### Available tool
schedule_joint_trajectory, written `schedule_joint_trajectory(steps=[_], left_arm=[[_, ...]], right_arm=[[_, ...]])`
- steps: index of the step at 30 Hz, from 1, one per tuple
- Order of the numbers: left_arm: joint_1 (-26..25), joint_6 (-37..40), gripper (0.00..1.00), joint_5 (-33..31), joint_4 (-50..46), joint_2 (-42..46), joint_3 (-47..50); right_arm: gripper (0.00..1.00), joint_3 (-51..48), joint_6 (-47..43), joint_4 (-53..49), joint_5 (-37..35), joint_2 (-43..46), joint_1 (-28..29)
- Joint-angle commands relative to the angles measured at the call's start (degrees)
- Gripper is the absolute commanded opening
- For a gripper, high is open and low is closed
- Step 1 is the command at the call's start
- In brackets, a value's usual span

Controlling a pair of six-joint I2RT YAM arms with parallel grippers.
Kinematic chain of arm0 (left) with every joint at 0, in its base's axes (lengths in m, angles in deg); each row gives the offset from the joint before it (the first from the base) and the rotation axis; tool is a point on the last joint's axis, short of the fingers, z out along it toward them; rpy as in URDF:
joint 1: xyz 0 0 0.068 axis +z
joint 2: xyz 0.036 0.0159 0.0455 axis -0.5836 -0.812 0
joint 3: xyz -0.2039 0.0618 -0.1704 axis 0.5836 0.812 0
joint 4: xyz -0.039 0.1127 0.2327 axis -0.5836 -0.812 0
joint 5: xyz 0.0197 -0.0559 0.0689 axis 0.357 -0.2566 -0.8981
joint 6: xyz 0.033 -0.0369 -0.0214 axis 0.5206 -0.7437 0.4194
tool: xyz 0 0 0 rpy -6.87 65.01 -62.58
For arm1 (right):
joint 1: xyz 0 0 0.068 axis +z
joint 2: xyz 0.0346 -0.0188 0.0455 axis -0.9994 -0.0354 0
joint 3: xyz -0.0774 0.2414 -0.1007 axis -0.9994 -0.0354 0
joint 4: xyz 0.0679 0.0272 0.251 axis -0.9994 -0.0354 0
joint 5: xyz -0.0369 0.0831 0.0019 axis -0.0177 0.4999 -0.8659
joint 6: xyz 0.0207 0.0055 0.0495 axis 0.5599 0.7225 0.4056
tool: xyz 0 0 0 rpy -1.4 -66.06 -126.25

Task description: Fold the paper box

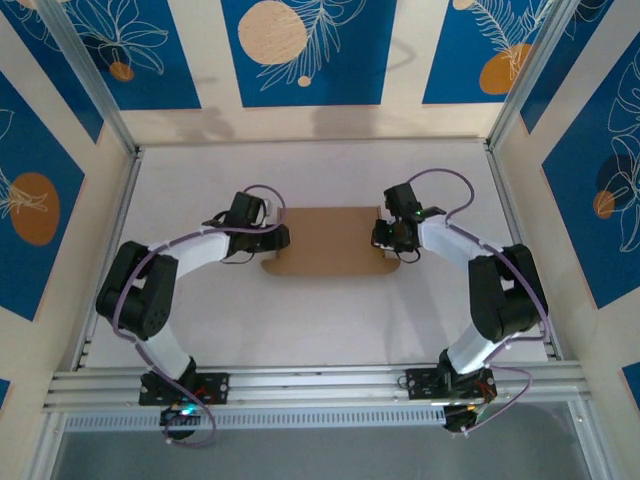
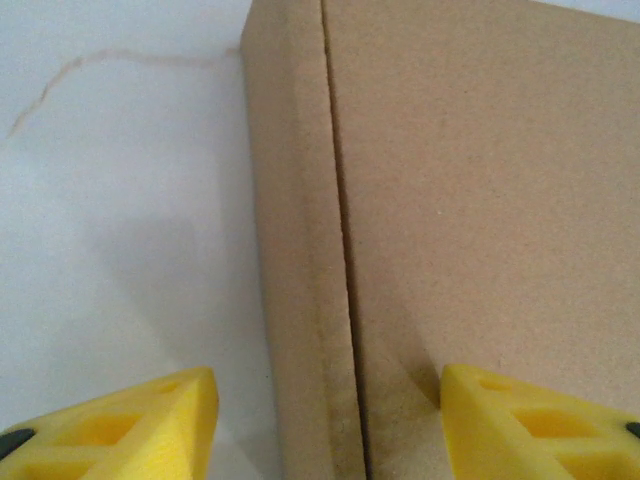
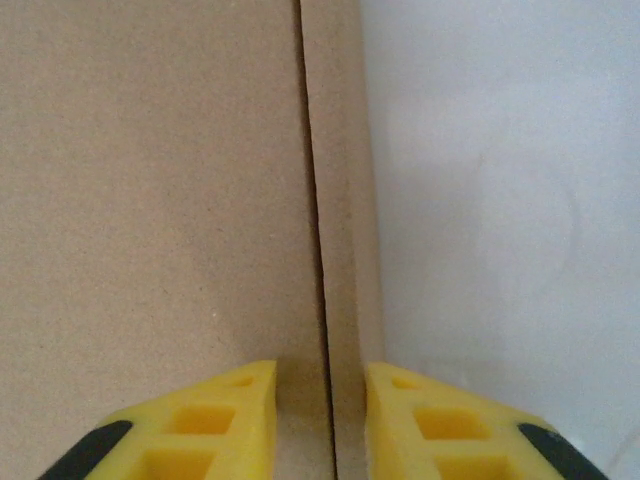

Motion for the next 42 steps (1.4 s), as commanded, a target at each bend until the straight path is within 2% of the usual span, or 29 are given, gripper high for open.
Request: schedule_joint_trajectory(steps=[1,7,20,28,36,40,42], left_arm=[[0.4,1.4,0.63,-2.4,-12.2,4.0,-0.1],[1.7,2.1,0.66,-0.4,-14.8,6.4,-3.4],[4.3,-0.1,0.65,6.6,-7.6,3.0,0.4],[4.2,-2.5,0.62,8.8,-3.5,0.2,2.5],[2.6,-2.4,0.61,4.9,-4.4,-1.4,5.3],[-0.7,0.7,0.61,-5.0,-12.3,-2.2,2.0],[-1.6,0.8,0.61,-7.8,-14.3,-3.0,1.3]], right_arm=[[0.34,-2.3,-0.4,-8.4,-0.2,5.2,-0.1],[0.44,0.1,-1.8,-8.9,6.4,9.5,-3.1],[0.43,0.3,-2.9,-7.1,12.5,2.7,-5.1],[0.39,1.0,-3.0,-7.6,10.6,-0.4,-4.8],[0.35,1.8,-3.5,-10.0,5.9,-4.8,-2.0],[0.32,3.0,-3.5,-11.7,4.4,-7.7,-0.7],[0.31,3.4,-3.8,-12.3,2.5,-8.9,0.4]])
